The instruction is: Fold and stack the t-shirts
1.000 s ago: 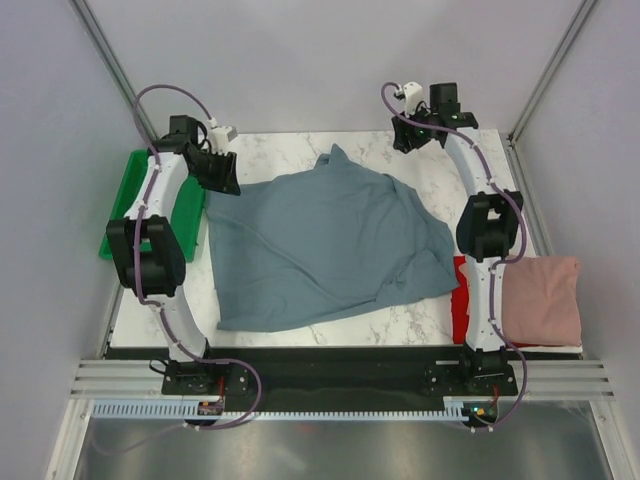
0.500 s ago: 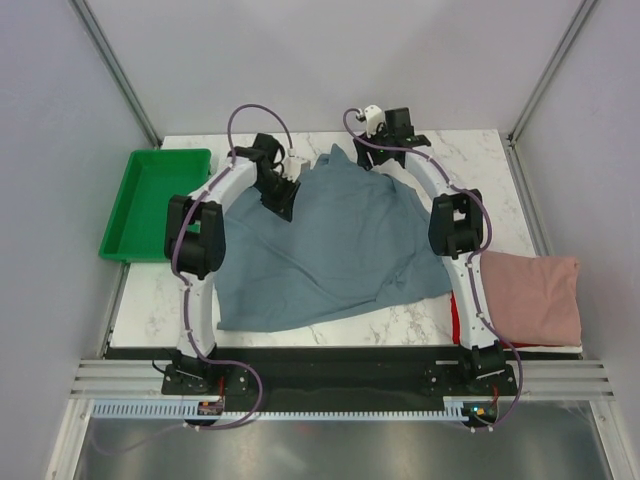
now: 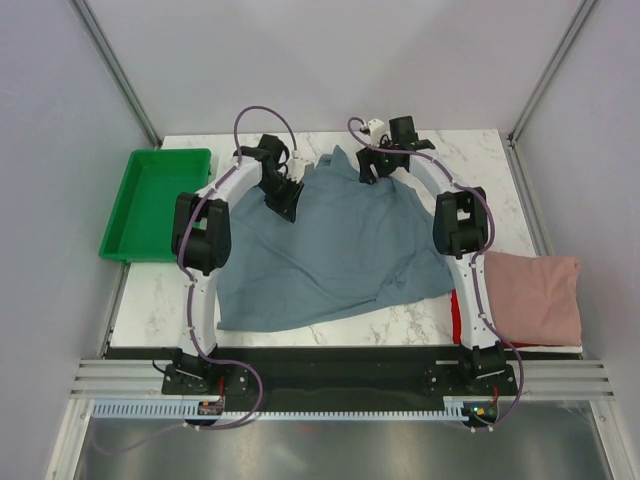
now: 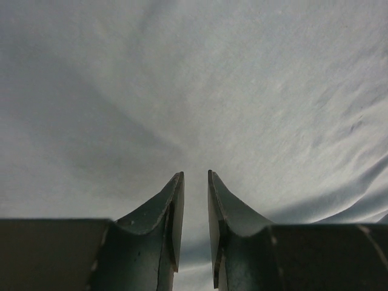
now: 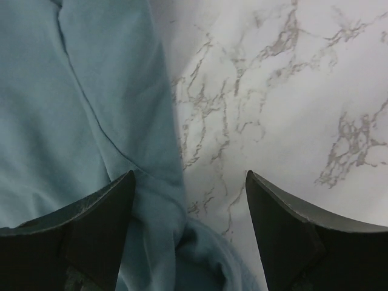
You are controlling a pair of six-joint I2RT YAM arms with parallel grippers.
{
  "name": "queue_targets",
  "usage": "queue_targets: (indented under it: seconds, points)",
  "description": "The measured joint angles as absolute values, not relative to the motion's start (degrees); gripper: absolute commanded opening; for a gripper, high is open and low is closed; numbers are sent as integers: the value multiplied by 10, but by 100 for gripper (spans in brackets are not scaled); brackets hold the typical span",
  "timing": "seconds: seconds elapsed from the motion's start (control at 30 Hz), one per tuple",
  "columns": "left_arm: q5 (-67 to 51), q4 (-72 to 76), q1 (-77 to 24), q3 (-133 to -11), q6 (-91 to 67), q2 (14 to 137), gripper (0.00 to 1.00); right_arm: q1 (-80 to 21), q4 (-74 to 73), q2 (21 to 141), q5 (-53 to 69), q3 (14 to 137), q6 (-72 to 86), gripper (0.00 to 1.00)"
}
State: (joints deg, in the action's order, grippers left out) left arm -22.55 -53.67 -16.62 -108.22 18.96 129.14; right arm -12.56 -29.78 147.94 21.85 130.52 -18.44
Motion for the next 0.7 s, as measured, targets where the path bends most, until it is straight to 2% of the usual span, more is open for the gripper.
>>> queue_targets:
  seconds: [0.07, 0.1, 0.17, 0.23, 0.27, 0.37, 0.7]
  points:
    - [-226, -537, -165, -1086, 190, 1296, 29, -126, -304, 1479, 232, 1305, -185, 75]
    - [-226, -536, -165, -1086, 189, 1298, 29, -126, -309, 1479, 238, 1305, -185, 66]
    - [-226, -538, -165, -1086, 189, 1302, 29, -126, -320, 1479, 252, 1305, -186, 60]
    - [-226, -538, -165, -1086, 189, 1304, 29, -126, -331, 1479, 265, 1306, -188, 47]
    - [-226, -538, -165, -1086, 190, 1304, 30, -126, -339, 1479, 274, 1307, -188, 29]
    - [-227, -537, -162, -1086, 189, 1304, 30, -126, -358, 1474, 298, 1302, -186, 0]
    - [-229, -534, -132, -1088, 184, 1304, 30, -142, -421, 1329, 321, 1187, -214, 0]
